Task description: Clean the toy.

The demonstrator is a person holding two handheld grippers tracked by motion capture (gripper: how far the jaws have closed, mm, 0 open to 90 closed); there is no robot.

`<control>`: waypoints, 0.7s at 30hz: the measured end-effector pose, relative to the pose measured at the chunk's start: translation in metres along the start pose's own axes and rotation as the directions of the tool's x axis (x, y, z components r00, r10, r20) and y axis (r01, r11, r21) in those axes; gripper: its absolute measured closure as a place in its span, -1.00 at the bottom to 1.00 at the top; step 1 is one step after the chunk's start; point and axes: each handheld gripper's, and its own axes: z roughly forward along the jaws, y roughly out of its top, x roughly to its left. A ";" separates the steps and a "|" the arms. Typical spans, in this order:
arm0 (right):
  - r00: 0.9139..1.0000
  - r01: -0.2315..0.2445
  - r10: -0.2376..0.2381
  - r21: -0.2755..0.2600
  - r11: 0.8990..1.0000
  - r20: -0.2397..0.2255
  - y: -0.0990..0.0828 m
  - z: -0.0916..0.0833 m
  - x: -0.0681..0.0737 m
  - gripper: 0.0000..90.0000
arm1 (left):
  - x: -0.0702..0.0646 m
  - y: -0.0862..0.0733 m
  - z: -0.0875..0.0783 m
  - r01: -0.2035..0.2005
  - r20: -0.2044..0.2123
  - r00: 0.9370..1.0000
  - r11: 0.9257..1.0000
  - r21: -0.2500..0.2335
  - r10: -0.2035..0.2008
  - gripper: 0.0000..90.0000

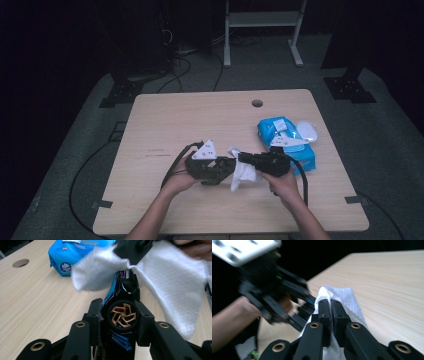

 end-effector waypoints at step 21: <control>0.987 -0.072 0.067 0.029 0.997 0.144 -0.017 -0.015 -0.032 0.93 | 0.030 0.015 0.055 0.061 -0.031 0.998 0.958 0.279 -0.055 0.42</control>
